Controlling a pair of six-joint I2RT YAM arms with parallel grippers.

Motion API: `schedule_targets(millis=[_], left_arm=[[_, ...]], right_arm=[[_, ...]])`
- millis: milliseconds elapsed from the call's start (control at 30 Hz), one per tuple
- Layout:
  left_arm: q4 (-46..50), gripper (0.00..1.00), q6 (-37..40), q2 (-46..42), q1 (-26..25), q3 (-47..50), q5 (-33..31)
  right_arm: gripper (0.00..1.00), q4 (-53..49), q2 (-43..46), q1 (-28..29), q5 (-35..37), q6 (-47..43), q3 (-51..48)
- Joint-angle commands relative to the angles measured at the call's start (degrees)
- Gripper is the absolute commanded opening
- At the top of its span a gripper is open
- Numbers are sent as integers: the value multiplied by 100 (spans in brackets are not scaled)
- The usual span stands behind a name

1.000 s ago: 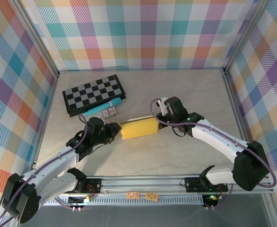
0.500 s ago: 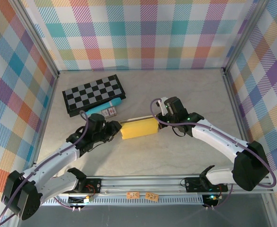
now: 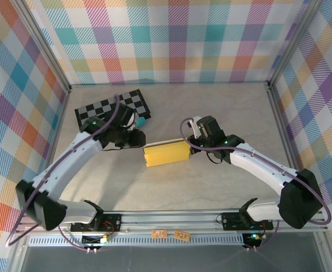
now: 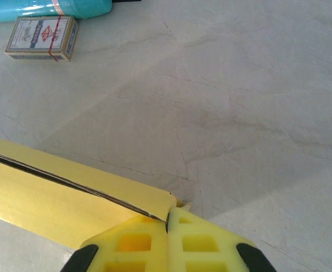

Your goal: Fold the paper box

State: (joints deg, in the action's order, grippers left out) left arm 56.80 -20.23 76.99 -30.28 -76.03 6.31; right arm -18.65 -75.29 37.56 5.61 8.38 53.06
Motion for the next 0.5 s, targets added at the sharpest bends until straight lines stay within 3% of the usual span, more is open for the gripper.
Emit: schedule_targets(millis=[0,167,467], left_arm=[[874,39,1565,210,49,-373,-212],[796,41,1963,451,49,-402,-296],[202,41,1979,750,49,-329,-31]], right_arm=[[0,-637,-122,32,-14,84,-30],[0,-635,-109,36,-18,92,-45],[0,-622,-87,32,-16,141,-67]])
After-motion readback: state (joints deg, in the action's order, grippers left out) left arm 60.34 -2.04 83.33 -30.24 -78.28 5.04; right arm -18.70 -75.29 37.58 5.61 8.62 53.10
